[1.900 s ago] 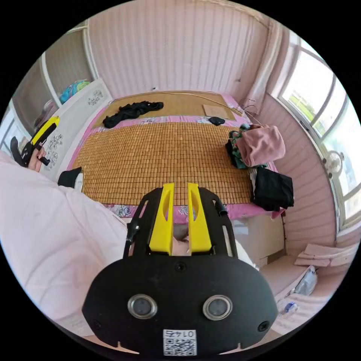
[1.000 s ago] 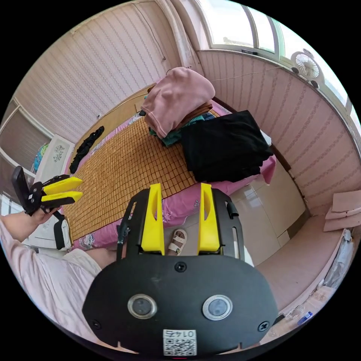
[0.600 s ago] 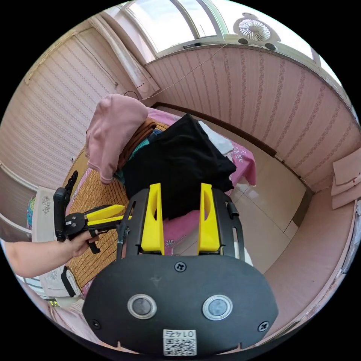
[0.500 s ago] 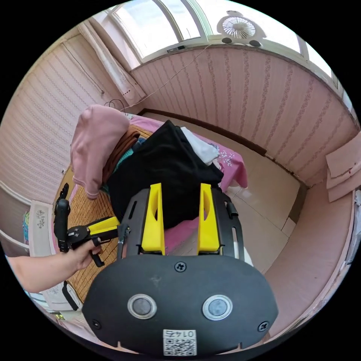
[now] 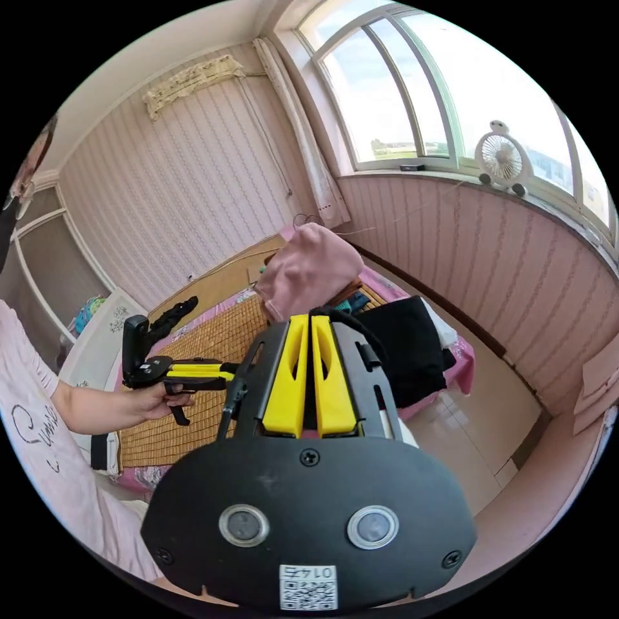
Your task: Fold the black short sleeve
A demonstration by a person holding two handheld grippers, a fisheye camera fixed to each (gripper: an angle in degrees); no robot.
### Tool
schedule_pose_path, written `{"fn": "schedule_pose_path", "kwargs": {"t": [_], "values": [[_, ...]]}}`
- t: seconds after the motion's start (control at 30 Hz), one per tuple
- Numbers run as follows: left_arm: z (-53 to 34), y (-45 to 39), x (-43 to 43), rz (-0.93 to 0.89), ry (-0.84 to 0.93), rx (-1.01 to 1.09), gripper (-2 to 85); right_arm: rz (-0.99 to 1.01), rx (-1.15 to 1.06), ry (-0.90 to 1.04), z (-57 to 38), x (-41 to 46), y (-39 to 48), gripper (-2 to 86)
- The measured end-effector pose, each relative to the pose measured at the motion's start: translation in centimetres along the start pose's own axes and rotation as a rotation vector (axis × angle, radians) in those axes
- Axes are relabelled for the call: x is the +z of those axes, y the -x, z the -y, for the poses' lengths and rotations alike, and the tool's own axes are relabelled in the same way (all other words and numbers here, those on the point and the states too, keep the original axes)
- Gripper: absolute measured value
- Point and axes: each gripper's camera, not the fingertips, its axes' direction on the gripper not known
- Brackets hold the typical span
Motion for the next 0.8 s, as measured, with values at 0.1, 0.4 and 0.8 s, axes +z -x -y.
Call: {"fn": "schedule_pose_path", "kwargs": {"t": [0.1,0.4,0.8], "values": [[-5.2,0.0,-9.1,0.061,-0.085,-0.015,-0.9,0.094,-0.109,-0.005,3.7,0.9,6.4,-0.8],[-22.1,-0.4,-30.2,0.278,-0.32,-0.23,-0.9,0.459,-0.335,-0.044,9.4,7.9,29.0,-0.9],[-40.0,3.7,-36.9,0.371,-0.399,-0.578,-0.9,0.633,-0.784,0.147,4.7,19.8,52.1,-0.8]]}}
